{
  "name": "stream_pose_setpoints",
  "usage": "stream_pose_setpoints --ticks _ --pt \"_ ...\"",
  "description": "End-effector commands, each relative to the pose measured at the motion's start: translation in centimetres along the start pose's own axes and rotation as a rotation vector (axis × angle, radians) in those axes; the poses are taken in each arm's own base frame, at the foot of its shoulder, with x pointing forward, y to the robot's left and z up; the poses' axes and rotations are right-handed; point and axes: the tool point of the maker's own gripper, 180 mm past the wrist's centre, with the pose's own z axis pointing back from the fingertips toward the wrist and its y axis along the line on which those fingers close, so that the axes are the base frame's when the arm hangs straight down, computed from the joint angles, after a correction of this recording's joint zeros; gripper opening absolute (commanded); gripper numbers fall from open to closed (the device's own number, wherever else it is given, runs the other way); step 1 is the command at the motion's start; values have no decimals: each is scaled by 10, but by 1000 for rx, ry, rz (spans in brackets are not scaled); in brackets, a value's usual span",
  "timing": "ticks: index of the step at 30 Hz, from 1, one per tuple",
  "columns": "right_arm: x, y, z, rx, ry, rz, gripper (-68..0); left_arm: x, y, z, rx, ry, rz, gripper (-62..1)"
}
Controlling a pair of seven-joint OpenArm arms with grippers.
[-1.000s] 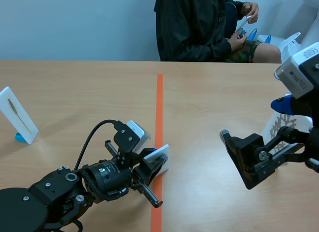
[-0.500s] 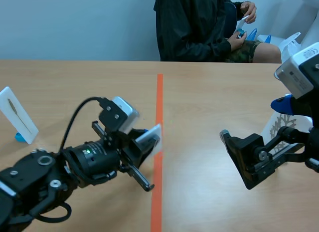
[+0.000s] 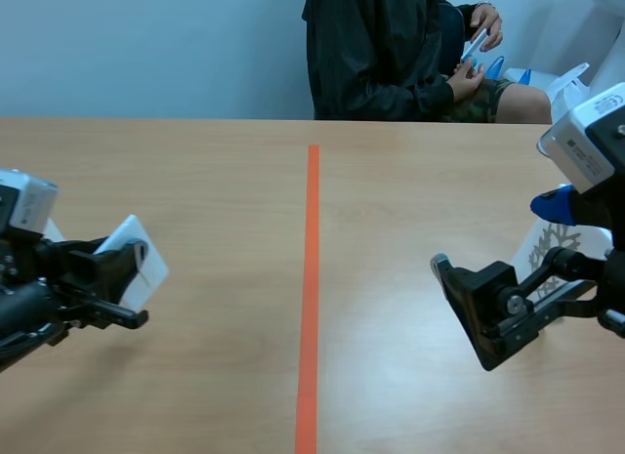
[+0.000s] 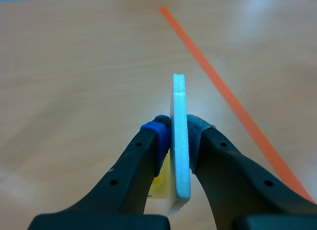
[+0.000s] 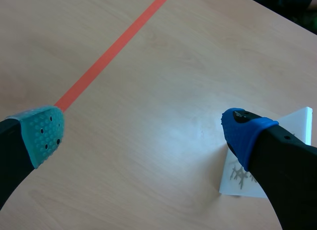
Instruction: Sort the leaf by its shape. The table is split by an orange tape line. A compound leaf with several leaflets goes to the left side, a simple leaf with one blade goes to the right side. Return to the home posture when a red brick is placed on the table.
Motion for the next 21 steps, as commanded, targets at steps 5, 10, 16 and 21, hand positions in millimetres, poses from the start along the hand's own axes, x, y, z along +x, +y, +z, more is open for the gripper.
stream_pose_setpoints --ticks 5,10,16,21 --pt "5 -5 0 -13 -19 6 4 20 43 7 140 -59 -1 -571" --pt "5 -5 0 -13 -19 6 4 16 67 11 245 -54 0 -571" --pt "5 -5 0 -13 -19 6 4 -3 91 4 296 -29 31 -571" --pt "5 -5 0 -13 -19 6 4 -14 109 -4 336 -18 57 -571"
